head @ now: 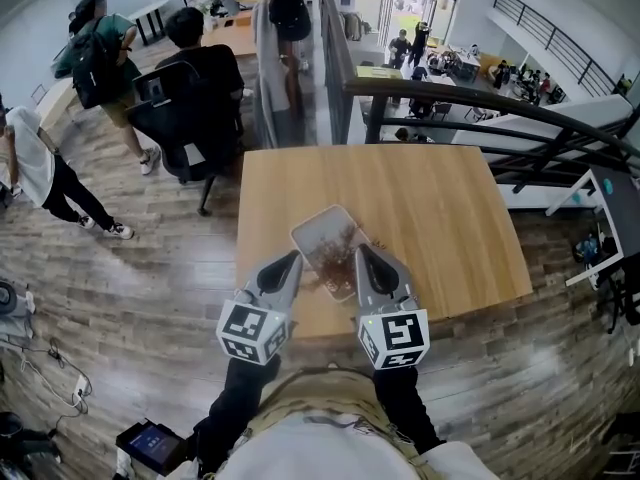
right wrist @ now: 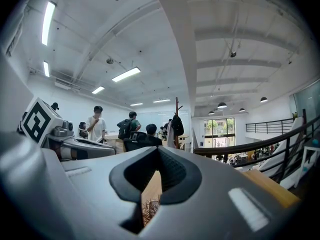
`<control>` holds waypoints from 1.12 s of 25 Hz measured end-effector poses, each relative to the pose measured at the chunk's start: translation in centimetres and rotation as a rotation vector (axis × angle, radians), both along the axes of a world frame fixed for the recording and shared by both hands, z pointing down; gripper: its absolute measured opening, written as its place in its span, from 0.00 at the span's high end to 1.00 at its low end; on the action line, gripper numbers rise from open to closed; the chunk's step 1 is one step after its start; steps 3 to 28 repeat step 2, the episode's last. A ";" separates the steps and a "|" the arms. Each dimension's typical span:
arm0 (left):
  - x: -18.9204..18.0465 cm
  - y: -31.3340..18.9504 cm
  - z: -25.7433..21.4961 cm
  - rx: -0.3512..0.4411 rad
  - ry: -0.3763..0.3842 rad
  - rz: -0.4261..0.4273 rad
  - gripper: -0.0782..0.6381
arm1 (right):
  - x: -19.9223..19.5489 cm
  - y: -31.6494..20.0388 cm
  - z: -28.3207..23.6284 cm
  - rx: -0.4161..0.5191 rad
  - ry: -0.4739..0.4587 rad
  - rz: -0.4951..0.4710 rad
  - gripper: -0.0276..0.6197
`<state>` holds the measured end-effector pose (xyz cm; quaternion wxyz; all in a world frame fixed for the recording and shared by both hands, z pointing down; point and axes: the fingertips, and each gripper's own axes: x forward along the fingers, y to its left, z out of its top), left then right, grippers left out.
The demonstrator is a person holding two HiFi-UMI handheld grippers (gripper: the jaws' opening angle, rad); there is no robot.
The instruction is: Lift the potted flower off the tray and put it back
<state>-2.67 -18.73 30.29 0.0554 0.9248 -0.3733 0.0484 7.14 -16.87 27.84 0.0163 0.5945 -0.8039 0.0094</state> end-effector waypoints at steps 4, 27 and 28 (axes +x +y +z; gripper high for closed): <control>-0.1 0.0 0.2 -0.001 0.000 0.001 0.89 | -0.1 0.1 0.1 0.003 0.004 0.000 0.95; -0.1 0.0 0.2 -0.001 0.000 0.001 0.89 | -0.1 0.1 0.1 0.003 0.004 0.000 0.95; -0.1 0.0 0.2 -0.001 0.000 0.001 0.89 | -0.1 0.1 0.1 0.003 0.004 0.000 0.95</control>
